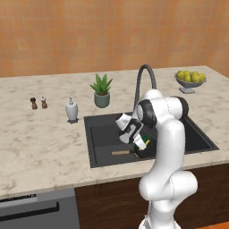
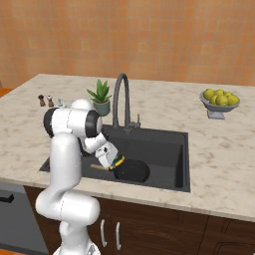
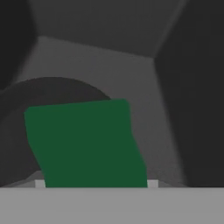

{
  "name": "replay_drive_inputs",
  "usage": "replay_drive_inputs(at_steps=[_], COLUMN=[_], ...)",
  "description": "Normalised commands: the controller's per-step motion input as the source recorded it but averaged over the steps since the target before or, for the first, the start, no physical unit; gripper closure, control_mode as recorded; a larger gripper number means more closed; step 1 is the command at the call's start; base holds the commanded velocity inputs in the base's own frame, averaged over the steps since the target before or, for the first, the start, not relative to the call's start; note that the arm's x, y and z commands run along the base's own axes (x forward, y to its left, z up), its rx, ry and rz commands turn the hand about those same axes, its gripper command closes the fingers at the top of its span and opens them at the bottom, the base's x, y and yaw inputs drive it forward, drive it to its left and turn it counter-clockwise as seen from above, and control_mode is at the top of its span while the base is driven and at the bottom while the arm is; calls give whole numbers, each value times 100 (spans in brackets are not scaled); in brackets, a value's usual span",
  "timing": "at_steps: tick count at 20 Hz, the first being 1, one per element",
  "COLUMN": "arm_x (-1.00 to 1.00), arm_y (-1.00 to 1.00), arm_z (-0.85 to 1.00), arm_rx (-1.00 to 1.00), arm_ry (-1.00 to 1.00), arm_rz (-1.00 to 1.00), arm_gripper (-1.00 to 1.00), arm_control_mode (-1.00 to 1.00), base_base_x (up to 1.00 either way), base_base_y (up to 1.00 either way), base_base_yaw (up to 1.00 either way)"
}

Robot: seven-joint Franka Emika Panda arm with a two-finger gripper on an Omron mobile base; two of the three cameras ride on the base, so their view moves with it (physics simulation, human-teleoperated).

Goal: Pick the pan and sponge and place them into the sink. Then turn on the water.

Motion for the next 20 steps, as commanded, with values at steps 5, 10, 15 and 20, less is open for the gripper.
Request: replay_drive_inputs(at_steps=[5,10,15,20], arm_x=[17,16,34,28], arm_y=[-9,-25,-19,-17], arm_z=[-54,-56,-39,-34], arm_rx=[0,0,0,0], arm_ry=[2,0,0,0], arm_rz=[0,0,0,0], arm_gripper=[100,100,100,100], arm_control_mode=[-100,-100,-100,-100], base_base_x=[0,0,0,0], base_base_y=[0,0,0,0], base_base_yaw=[0,0,0,0])
